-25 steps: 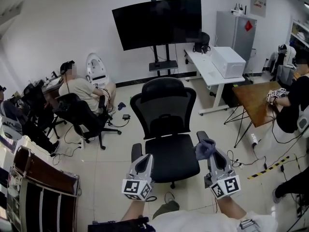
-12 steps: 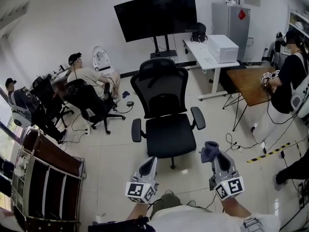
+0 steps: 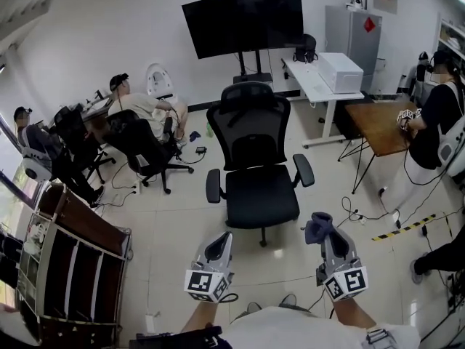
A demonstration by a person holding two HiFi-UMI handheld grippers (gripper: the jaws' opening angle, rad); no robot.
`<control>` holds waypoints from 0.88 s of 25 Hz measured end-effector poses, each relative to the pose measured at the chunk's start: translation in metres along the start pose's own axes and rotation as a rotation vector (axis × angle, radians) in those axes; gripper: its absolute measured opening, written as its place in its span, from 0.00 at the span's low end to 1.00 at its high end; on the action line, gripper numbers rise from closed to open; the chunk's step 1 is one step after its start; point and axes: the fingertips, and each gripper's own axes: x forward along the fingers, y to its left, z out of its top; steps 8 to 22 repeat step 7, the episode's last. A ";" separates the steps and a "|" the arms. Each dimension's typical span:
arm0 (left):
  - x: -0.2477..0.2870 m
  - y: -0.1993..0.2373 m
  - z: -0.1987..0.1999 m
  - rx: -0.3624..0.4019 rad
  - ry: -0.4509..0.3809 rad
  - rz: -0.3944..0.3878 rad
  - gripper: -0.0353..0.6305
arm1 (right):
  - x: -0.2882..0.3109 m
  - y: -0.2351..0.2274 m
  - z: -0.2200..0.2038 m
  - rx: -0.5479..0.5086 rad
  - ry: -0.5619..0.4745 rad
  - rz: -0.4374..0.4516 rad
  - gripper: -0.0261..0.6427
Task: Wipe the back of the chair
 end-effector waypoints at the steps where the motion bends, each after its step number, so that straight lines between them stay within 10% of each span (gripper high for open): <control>1: -0.002 0.006 -0.002 -0.006 0.004 0.009 0.21 | 0.005 0.003 -0.004 0.005 0.005 0.006 0.09; 22: -0.013 0.044 -0.014 -0.032 0.021 0.009 0.21 | 0.026 0.031 -0.019 0.002 0.019 -0.005 0.09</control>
